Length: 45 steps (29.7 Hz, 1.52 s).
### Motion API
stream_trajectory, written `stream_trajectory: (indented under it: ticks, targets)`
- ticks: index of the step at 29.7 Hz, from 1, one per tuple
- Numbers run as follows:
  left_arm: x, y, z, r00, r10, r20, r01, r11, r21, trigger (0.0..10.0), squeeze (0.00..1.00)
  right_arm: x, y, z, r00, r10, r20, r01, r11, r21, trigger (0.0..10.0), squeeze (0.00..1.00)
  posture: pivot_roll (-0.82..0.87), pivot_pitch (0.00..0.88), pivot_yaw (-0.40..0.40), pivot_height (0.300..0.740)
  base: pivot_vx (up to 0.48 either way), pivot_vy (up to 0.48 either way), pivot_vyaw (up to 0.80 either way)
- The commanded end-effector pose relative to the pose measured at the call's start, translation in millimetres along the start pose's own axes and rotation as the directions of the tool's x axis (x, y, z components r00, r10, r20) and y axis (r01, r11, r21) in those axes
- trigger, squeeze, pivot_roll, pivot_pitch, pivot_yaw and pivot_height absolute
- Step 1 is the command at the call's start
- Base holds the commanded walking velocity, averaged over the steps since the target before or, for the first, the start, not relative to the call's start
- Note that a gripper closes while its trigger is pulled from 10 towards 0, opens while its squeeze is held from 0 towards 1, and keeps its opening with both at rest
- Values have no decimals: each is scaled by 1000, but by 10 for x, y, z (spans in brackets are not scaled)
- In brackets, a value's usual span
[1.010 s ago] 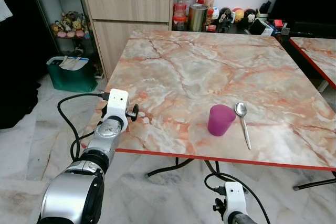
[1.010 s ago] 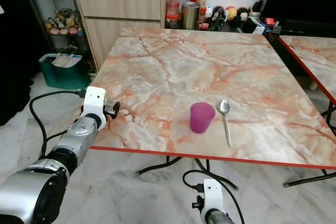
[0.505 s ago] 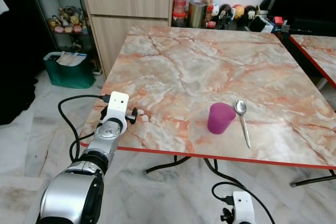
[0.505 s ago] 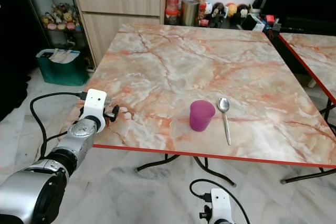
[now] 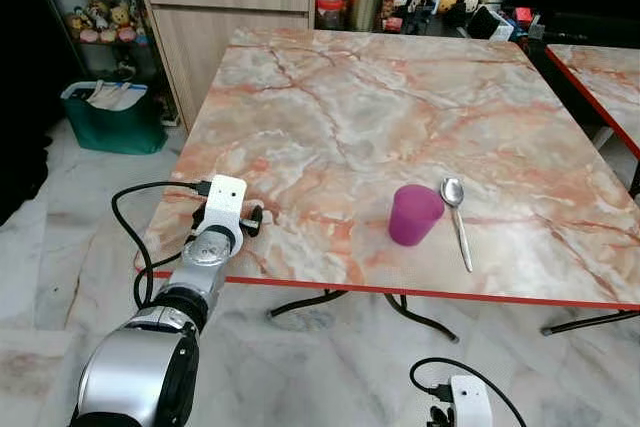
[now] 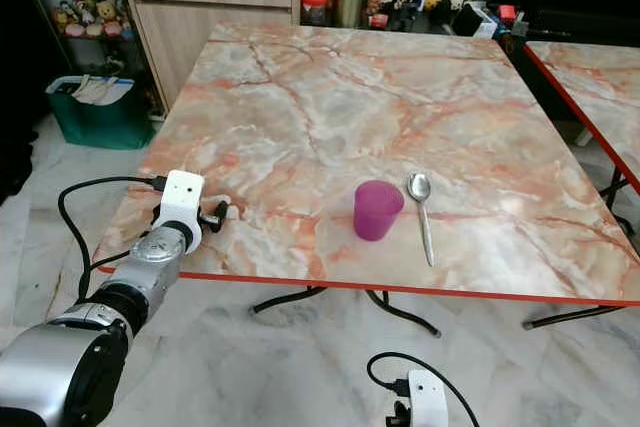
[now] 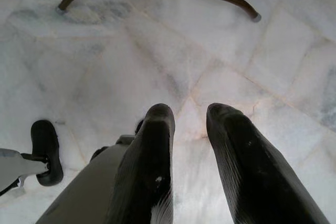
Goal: Setting the table
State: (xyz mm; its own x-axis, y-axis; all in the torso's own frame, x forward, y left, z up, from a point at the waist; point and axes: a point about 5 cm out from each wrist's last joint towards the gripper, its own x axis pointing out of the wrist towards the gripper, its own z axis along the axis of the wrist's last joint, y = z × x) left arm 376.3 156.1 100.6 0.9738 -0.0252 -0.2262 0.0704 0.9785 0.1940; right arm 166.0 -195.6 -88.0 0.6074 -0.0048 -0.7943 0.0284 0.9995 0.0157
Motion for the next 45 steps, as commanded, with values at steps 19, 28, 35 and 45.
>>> stream_trajectory:
  ticks: [19, 28, 35, 45]
  targets:
    - [20, 253, 75, 995, 99, -11, -99, 981, -164, 10000, 0, 5, -57, 139, 997, 13, 78, -14, 1000, 6, 10000, 0, -85, 120, -95, 740, 0, 0, 0]
    - [7, 170, -28, 997, 41, -62, -50, 987, -153, 980, 0, -1, -64, 121, 997, 17, 75, -17, 1000, 4, 10000, 0, -94, 119, -93, 740, 0, 0, 0]
    - [7, 134, -60, 995, 23, -96, -36, 990, -136, 0, 0, -7, -87, 107, 997, 8, 71, -9, 1000, 9, 10000, 0, -105, 119, -87, 740, 0, 0, 0]
    - [9, 113, -68, 994, -9, -113, -8, 989, -151, 0, 0, -5, -92, 108, 998, 1, 68, -2, 1000, 16, 10000, 0, -106, 109, -79, 740, 0, 0, 0]
